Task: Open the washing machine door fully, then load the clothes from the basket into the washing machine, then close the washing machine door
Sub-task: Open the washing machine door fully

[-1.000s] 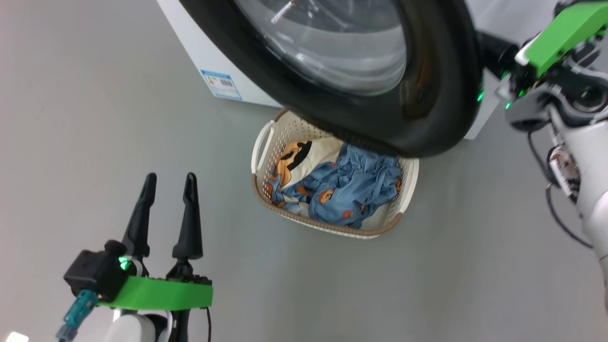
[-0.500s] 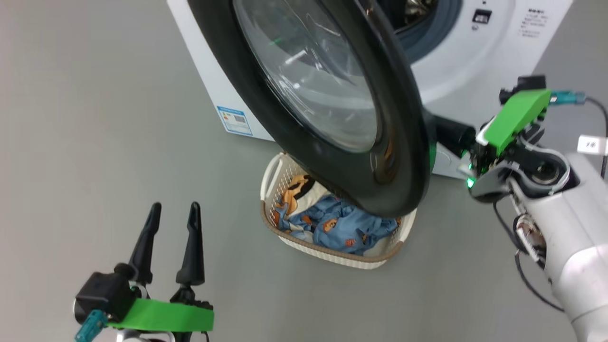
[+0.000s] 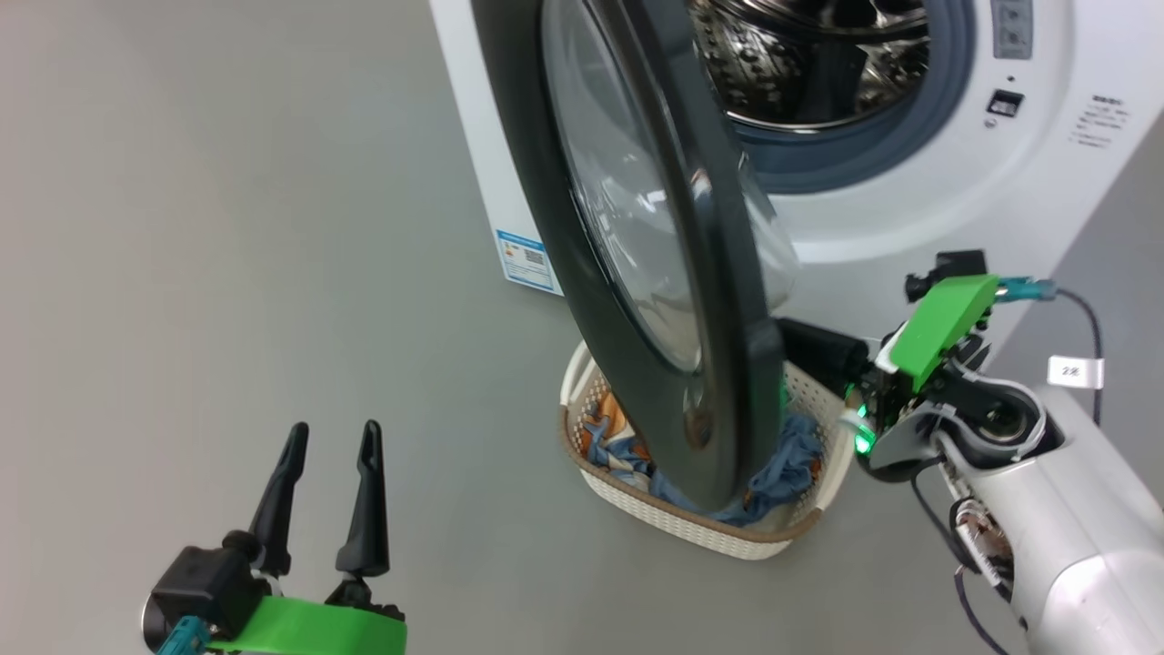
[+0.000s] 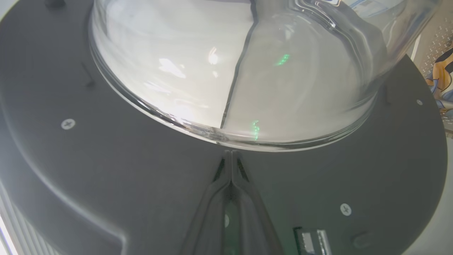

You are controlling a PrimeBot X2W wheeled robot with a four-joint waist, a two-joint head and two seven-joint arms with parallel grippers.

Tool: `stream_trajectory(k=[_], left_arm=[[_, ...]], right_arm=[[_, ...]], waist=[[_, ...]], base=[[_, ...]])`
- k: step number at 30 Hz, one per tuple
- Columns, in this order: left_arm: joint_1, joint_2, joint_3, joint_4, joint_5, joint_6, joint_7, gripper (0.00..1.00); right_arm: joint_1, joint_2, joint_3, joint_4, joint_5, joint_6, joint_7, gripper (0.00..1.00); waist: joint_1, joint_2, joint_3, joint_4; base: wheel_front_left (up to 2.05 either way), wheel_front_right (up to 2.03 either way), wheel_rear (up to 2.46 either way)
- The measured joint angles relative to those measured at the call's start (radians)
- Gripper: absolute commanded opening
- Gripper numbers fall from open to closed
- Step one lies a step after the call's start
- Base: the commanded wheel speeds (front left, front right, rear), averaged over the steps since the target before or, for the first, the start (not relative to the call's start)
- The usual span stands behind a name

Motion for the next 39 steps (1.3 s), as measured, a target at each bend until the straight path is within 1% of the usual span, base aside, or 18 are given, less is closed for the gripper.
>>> stream_trajectory(k=[9, 13, 17, 24, 33, 39], left_arm=[[0.001, 0.001, -0.004, 0.014, 0.001, 0.000, 0.000, 1.00], [0.014, 0.001, 0.004, 0.014, 0.002, 0.000, 0.000, 1.00], [0.021, 0.001, 0.017, 0.007, 0.002, 0.000, 0.000, 1.00], [0.021, 0.001, 0.020, 0.001, 0.002, 0.000, 0.000, 1.00], [0.021, 0.001, 0.021, 0.001, 0.004, 0.000, 0.000, 1.00], [0.021, 0.001, 0.014, 0.018, 0.011, 0.000, 0.000, 1.00]], right_arm=[[0.047, 0.028, 0.021, -0.036, 0.021, 0.000, 0.025, 0.00], [0.049, 0.052, 0.052, -0.058, 0.026, 0.000, 0.044, 0.00], [0.049, 0.075, 0.090, -0.075, 0.030, 0.000, 0.057, 0.00], [0.049, 0.078, 0.132, -0.078, 0.057, 0.000, 0.057, 0.00], [0.049, 0.080, 0.141, -0.080, 0.067, 0.000, 0.054, 0.00], [0.049, 0.075, 0.146, -0.112, 0.070, 0.000, 0.030, 0.00]], waist=[[0.0000, 0.0000, -0.025, 0.067], [0.0000, 0.0000, -0.030, 0.084], [0.0000, 0.0000, -0.026, 0.087], [0.0000, 0.0000, -0.023, 0.088], [0.0001, 0.0000, -0.030, 0.085], [0.0000, 0.0000, -0.040, 0.080]], base=[[0.00, 0.00, 0.00], [0.00, 0.00, 0.00], [0.00, 0.00, 0.00], [0.00, 0.00, 0.00], [0.00, 0.00, 0.00], [0.00, 0.00, 0.00]])
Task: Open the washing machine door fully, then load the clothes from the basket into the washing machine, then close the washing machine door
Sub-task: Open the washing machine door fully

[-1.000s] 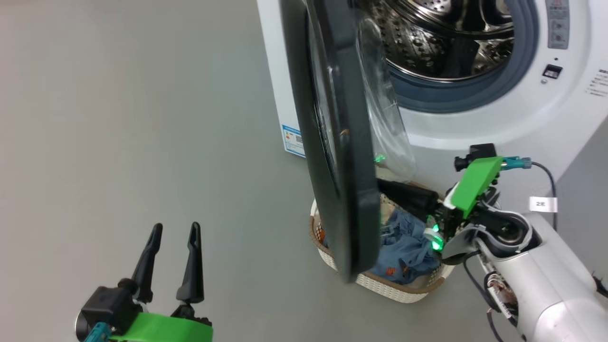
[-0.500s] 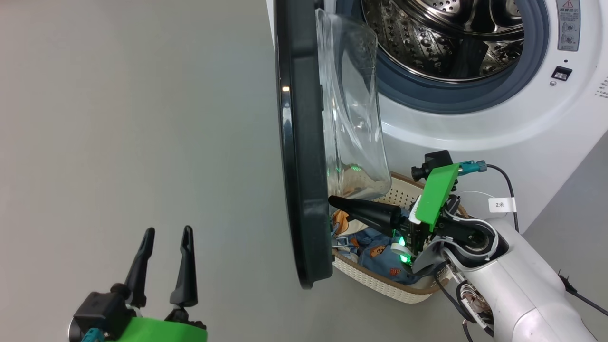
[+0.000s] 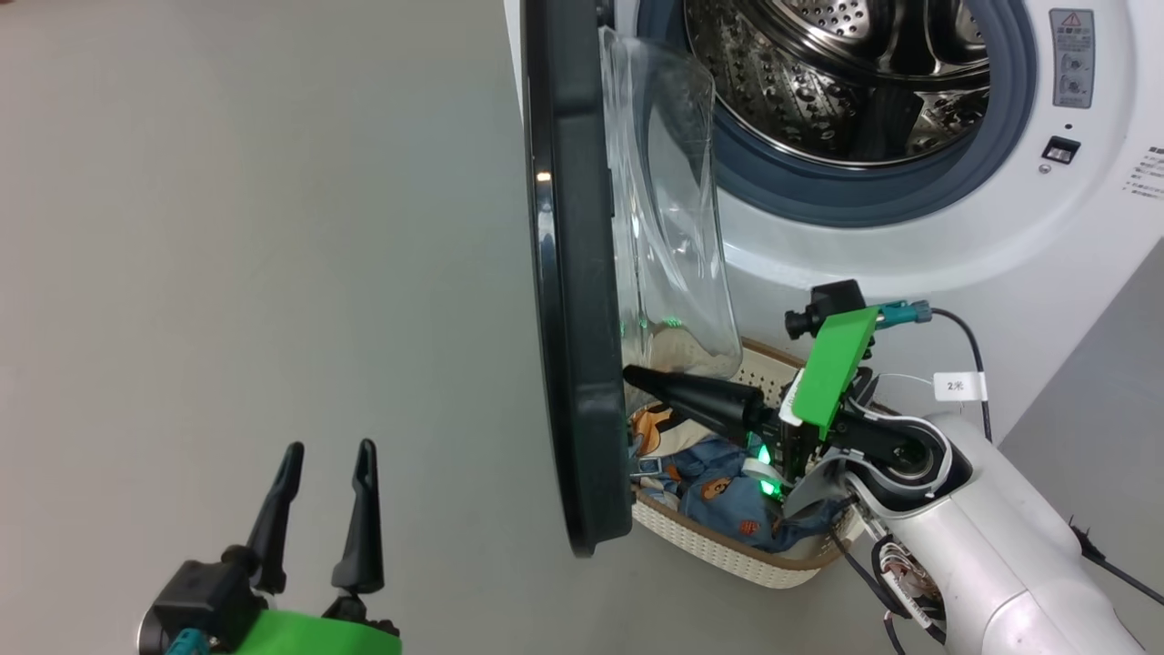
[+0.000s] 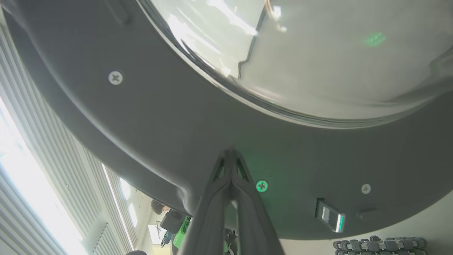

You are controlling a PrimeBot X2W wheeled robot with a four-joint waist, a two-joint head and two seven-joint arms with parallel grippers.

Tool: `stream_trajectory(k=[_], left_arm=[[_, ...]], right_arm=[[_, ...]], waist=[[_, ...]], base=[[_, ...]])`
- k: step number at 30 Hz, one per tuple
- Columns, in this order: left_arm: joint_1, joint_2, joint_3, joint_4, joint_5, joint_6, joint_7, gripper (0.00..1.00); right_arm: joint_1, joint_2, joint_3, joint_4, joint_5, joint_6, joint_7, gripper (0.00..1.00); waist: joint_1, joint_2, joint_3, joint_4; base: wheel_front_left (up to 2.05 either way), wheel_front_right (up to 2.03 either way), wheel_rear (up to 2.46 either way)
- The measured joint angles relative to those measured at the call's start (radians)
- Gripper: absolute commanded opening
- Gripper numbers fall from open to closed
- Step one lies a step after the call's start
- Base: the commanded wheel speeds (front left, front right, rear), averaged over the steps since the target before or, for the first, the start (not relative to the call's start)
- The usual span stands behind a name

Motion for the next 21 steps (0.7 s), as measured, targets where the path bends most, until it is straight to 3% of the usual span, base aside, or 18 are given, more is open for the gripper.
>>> stream_trajectory(k=[5, 7, 9, 10, 11, 21], left_arm=[[0.000, 0.010, 0.006, 0.010, 0.002, 0.000, 0.000, 1.00], [0.000, 0.009, 0.006, 0.010, 0.002, 0.000, 0.000, 1.00], [0.000, 0.009, 0.006, 0.010, 0.001, 0.000, 0.000, 1.00], [0.000, 0.010, 0.005, 0.010, 0.001, 0.000, 0.000, 1.00], [0.000, 0.009, 0.003, 0.010, 0.001, 0.000, 0.000, 1.00], [0.000, 0.021, 0.003, 0.010, 0.000, 0.000, 0.000, 1.00]], right_arm=[[0.001, -0.012, 0.001, -0.054, -0.018, 0.000, -0.032, 0.00], [0.006, -0.022, 0.002, -0.081, -0.035, 0.000, -0.051, 0.28], [0.020, -0.040, 0.001, -0.113, -0.063, 0.000, -0.073, 0.49], [0.027, -0.047, -0.001, -0.130, -0.075, 0.000, -0.090, 0.81], [0.033, -0.053, -0.003, -0.147, -0.082, 0.000, -0.104, 0.97], [0.090, -0.098, -0.015, -0.327, -0.269, 0.000, -0.305, 1.00]], waist=[[0.0000, 0.0000, -0.009, -0.020], [0.0000, 0.0000, -0.011, -0.033], [0.0000, 0.0000, -0.014, -0.047], [0.0000, 0.0000, -0.016, -0.055], [0.0000, 0.0000, -0.017, -0.062], [-0.0001, 0.0000, -0.034, -0.148]], base=[[0.00, 0.00, 0.00], [0.00, 0.00, 0.00], [0.00, 0.00, 0.00], [0.00, 0.00, 0.00], [0.00, 0.00, 0.00], [0.00, 0.00, 0.00]])
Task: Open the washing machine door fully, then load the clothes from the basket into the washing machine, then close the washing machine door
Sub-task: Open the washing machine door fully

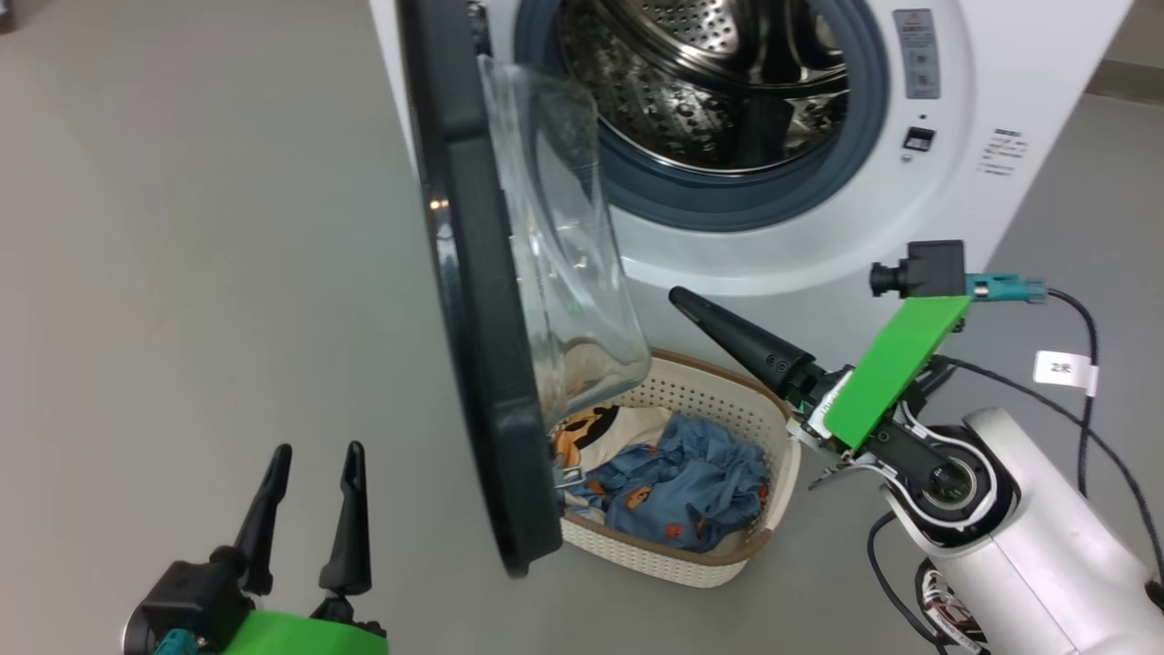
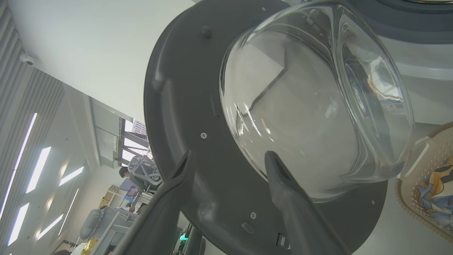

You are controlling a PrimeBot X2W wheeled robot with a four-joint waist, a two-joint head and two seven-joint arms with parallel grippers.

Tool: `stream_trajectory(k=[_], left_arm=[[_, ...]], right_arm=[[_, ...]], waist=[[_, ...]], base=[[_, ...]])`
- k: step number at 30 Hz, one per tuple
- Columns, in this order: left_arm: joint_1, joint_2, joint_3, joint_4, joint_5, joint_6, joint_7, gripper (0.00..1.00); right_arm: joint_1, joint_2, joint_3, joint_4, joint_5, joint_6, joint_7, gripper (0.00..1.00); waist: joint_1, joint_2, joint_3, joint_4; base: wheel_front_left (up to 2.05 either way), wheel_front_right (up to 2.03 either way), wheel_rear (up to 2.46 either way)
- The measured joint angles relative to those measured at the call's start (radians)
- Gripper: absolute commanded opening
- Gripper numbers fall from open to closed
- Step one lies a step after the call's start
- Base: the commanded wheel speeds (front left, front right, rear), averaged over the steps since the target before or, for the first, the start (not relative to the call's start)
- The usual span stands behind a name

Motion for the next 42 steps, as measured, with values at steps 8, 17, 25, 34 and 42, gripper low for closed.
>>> stream_trajectory(k=[8, 17, 25, 34, 42], left_arm=[[0.000, 0.016, 0.009, 0.008, -0.003, 0.000, 0.000, 1.00], [0.021, 0.028, 0.025, 0.008, -0.003, 0.000, 0.000, 1.00], [0.037, 0.037, 0.030, 0.007, -0.003, 0.000, 0.000, 1.00], [0.053, 0.037, 0.039, 0.006, -0.008, 0.003, 0.000, 1.00], [0.060, 0.041, 0.057, 0.005, -0.009, 0.005, 0.000, 1.00]], right_arm=[[0.061, -0.062, 0.004, -0.118, -0.179, 0.000, -0.216, 1.00], [0.139, -0.142, 0.035, -0.141, -0.310, 0.000, -0.448, 1.00], [0.212, -0.184, 0.055, -0.072, -0.399, 0.000, -0.615, 1.00], [0.282, -0.181, 0.033, -0.001, -0.497, 0.000, -0.652, 1.00], [0.333, -0.133, -0.114, 0.021, -0.721, 0.000, -0.653, 1.00]], waist=[[0.0000, 0.0000, -0.014, -0.076], [0.0001, 0.0000, -0.032, -0.160], [0.0001, 0.0000, -0.047, -0.217], [0.0000, 0.0000, -0.054, -0.274], [0.0001, 0.0000, -0.051, -0.314]], base=[[0.00, 0.00, 0.00], [0.00, 0.00, 0.00], [0.00, 0.00, 0.00], [0.00, 0.00, 0.00], [0.00, 0.00, 0.00]])
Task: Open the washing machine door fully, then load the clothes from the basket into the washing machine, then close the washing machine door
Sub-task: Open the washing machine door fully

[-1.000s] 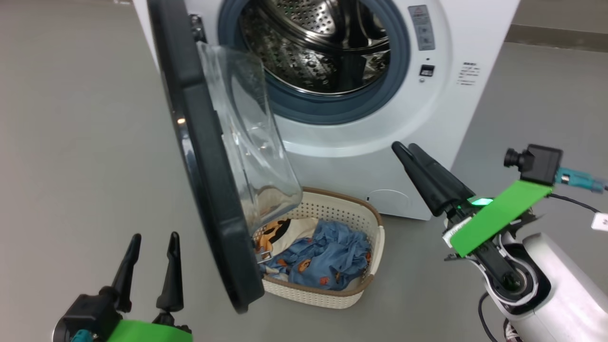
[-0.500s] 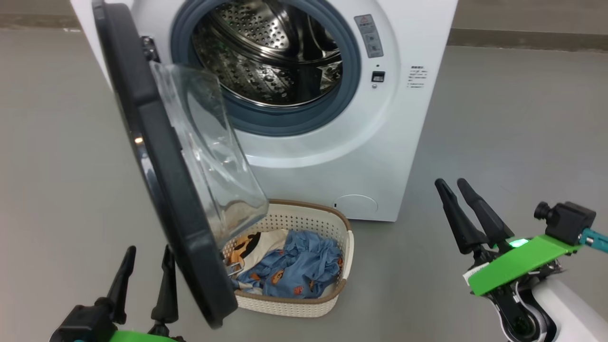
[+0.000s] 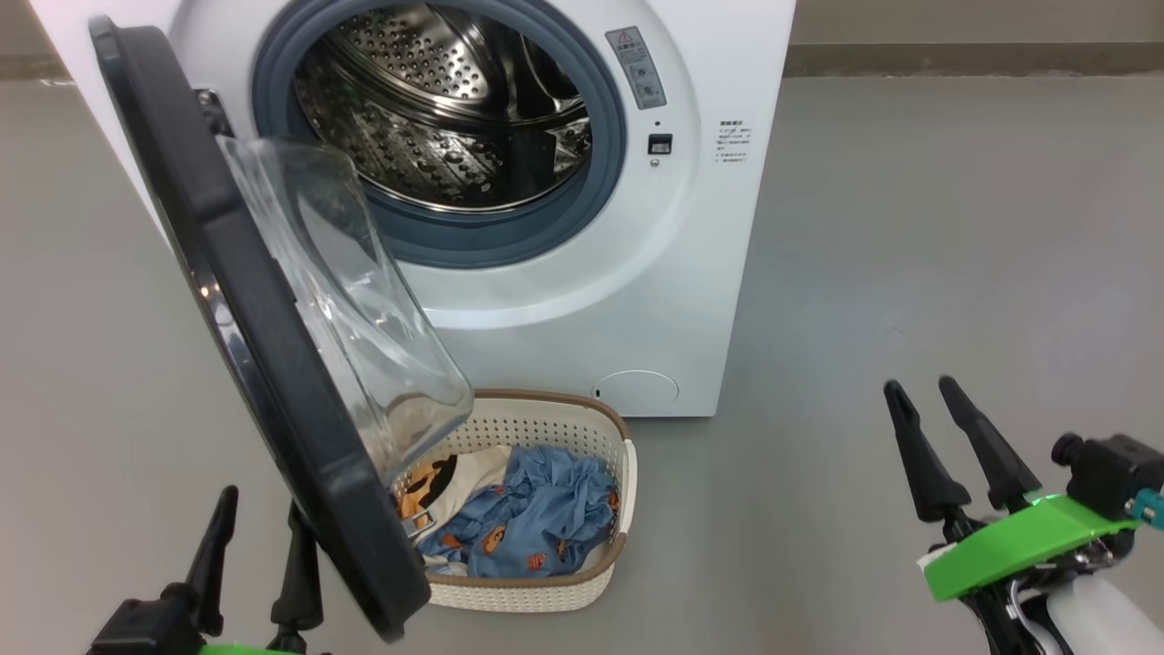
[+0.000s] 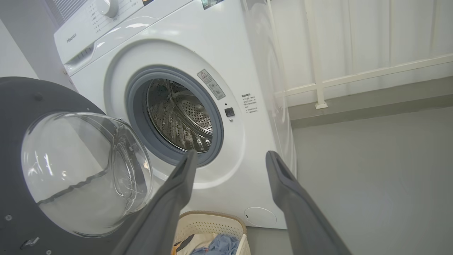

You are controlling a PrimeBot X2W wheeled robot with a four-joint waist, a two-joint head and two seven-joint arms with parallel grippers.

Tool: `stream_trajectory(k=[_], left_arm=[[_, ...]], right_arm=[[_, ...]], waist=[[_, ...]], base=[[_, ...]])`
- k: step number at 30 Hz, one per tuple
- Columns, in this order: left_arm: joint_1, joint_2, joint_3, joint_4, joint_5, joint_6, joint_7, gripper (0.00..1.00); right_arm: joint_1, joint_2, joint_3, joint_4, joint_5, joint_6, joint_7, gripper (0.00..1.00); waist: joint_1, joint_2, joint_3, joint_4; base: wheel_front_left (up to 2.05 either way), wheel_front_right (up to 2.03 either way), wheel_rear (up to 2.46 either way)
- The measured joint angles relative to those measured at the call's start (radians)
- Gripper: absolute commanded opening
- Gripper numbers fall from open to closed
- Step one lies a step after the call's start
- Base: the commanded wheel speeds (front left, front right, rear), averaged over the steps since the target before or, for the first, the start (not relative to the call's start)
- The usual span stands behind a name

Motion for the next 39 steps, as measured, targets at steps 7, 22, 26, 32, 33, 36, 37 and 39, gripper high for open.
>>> stream_trajectory(k=[7, 22, 26, 32, 33, 36, 37, 39], left_arm=[[0.000, -0.001, 0.001, 0.000, 0.000, 0.000, 0.000, 1.00], [0.000, -0.004, -0.001, 0.001, 0.000, 0.000, 0.000, 1.00], [0.000, -0.005, -0.004, 0.001, 0.000, 0.000, 0.000, 1.00], [0.000, -0.006, -0.007, 0.001, 0.000, 0.000, 0.000, 1.00], [0.000, -0.006, -0.007, 0.001, 0.000, 0.000, 0.000, 1.00], [0.000, -0.007, -0.007, 0.002, 0.000, 0.000, 0.000, 1.00], [0.000, -0.007, -0.007, 0.002, 0.000, 0.000, 0.000, 1.00], [0.000, -0.008, -0.007, 0.002, 0.000, 0.000, 0.000, 1.00]], right_arm=[[0.042, 0.038, -0.076, 0.079, -0.150, 0.000, 0.000, 1.00], [0.044, 0.077, -0.071, 0.154, -0.339, 0.000, 0.000, 1.00], [0.043, 0.087, -0.076, 0.162, -0.358, 0.000, 0.000, 1.00], [0.043, 0.096, -0.104, 0.159, -0.382, 0.000, 0.000, 1.00], [0.043, 0.096, -0.104, 0.159, -0.382, 0.000, 0.000, 1.00], [0.043, 0.100, -0.117, 0.150, -0.383, 0.000, 0.000, 1.00], [0.043, 0.101, -0.119, 0.147, -0.383, 0.000, 0.000, 1.00], [0.043, 0.103, -0.122, 0.144, -0.383, 0.000, 0.000, 1.00]], waist=[[0.0000, 0.0000, 0.002, -0.012], [0.0000, 0.0000, 0.003, -0.006], [-0.0001, 0.0000, 0.002, -0.001], [0.0000, 0.0000, 0.002, 0.004], [0.0000, 0.0000, 0.002, 0.004], [0.0000, 0.0000, 0.001, 0.004], [0.0000, 0.0000, 0.001, 0.004], [0.0000, 0.0001, 0.001, 0.004]], base=[[0.00, 0.00, 0.00], [0.00, 0.00, 0.00], [0.00, 0.00, 0.00], [0.00, 0.00, 0.00], [0.00, 0.00, 0.00], [0.00, 0.00, 0.00], [0.00, 0.00, 0.00], [0.00, 0.00, 0.00]])
